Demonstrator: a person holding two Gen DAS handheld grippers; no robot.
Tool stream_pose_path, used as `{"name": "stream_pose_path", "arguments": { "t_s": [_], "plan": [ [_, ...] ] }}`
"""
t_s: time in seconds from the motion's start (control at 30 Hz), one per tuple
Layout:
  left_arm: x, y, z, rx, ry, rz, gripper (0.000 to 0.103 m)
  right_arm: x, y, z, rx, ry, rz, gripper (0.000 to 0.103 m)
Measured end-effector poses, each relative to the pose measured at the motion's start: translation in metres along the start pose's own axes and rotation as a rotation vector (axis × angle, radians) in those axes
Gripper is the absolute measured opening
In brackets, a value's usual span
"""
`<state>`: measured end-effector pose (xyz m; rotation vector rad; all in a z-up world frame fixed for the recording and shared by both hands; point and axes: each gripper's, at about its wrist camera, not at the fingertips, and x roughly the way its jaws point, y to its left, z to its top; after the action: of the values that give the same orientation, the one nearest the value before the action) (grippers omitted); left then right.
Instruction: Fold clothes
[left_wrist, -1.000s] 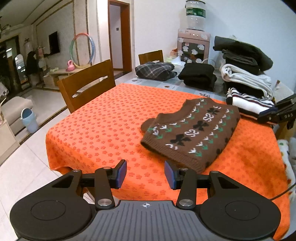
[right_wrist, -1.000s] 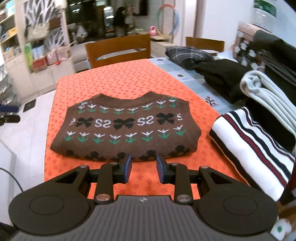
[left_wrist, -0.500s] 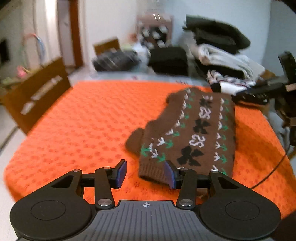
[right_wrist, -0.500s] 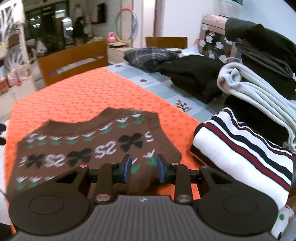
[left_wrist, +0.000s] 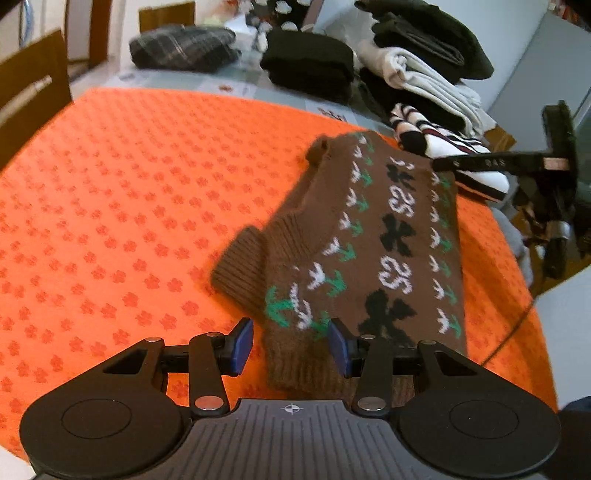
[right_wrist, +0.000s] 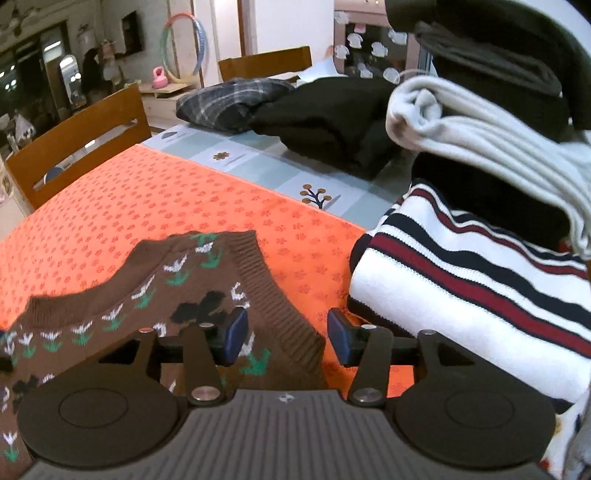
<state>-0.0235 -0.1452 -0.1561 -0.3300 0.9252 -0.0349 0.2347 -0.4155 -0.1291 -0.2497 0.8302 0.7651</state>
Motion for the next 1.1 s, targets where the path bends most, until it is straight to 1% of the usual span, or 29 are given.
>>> {"name": "stream_pose_path", "arguments": {
  "t_s": [0.03, 0.07, 0.1, 0.13, 0.17, 0.2, 0.33, 0.4, 0.43, 0.47, 0.5, 0.57, 0.63, 0.7, 0.8, 0.87, 0.97, 1.03, 1.1],
  "plan": [
    [0.001, 0.001, 0.0, -0.002, 0.009, -0.017, 0.045, 0.004, -0.003, 0.001, 0.015, 0.006, 0.01, 0.055],
    [0.002, 0.002, 0.0, -0.005, 0.018, -0.033, 0.035, 0.008, -0.006, 0.002, 0.033, 0.015, 0.019, 0.055],
    [0.002, 0.002, 0.002, 0.004, 0.018, -0.039, 0.029, 0.011, -0.009, 0.002, 0.051, 0.025, 0.03, 0.054],
    [0.0, 0.001, 0.004, 0.017, 0.013, -0.042, 0.018, 0.014, -0.012, 0.002, 0.069, 0.038, 0.041, 0.042],
    [-0.003, 0.0, 0.006, 0.025, 0.001, -0.048, 0.016, 0.015, -0.013, 0.002, 0.084, 0.046, 0.046, 0.012],
    [-0.006, 0.0, 0.009, 0.031, -0.016, -0.055, 0.015, 0.015, -0.014, 0.001, 0.095, 0.049, 0.043, 0.007],
    [-0.007, -0.002, 0.02, 0.037, -0.06, -0.034, 0.015, 0.009, -0.014, -0.005, 0.098, 0.048, 0.001, 0.007],
    [0.002, -0.001, 0.022, 0.041, -0.047, -0.01, 0.015, 0.011, -0.011, -0.009, 0.071, 0.046, -0.017, 0.008],
    [0.007, 0.0, 0.021, 0.045, -0.028, 0.001, 0.015, 0.012, -0.008, -0.01, 0.034, 0.045, -0.032, 0.009],
    [0.012, 0.001, 0.02, 0.051, -0.007, 0.006, 0.016, 0.012, -0.004, -0.011, -0.002, 0.039, -0.053, 0.019],
    [0.014, 0.002, 0.018, 0.055, 0.005, 0.012, 0.016, 0.01, 0.0, -0.011, -0.032, 0.023, -0.078, 0.023],
    [0.011, 0.003, 0.017, 0.05, -0.004, 0.019, 0.021, -0.001, 0.005, -0.007, -0.057, -0.029, -0.1, 0.026],
    [0.001, 0.001, 0.018, 0.045, -0.055, 0.027, 0.022, -0.018, 0.012, -0.004, -0.047, -0.07, -0.085, 0.027],
    [-0.009, -0.002, 0.02, 0.072, -0.111, 0.047, 0.023, -0.031, 0.02, -0.008, -0.043, -0.089, -0.045, 0.027],
    [-0.02, -0.007, 0.024, 0.125, -0.179, 0.065, 0.025, -0.034, 0.032, -0.022, -0.057, -0.079, -0.003, 0.027],
    [-0.021, -0.009, 0.028, 0.157, -0.196, 0.059, 0.025, -0.024, 0.037, -0.032, -0.057, -0.056, 0.007, 0.027],
    [-0.013, -0.014, 0.034, 0.216, -0.172, 0.02, 0.025, -0.005, 0.04, -0.046, -0.054, -0.015, -0.01, 0.027],
    [0.0, -0.017, 0.036, 0.263, -0.116, 0.008, 0.025, 0.001, 0.039, -0.049, -0.052, -0.011, -0.018, 0.027],
    [0.018, -0.017, 0.036, 0.313, -0.047, 0.023, 0.025, -0.004, 0.041, -0.045, -0.048, -0.024, -0.025, 0.027]
  ]
}}
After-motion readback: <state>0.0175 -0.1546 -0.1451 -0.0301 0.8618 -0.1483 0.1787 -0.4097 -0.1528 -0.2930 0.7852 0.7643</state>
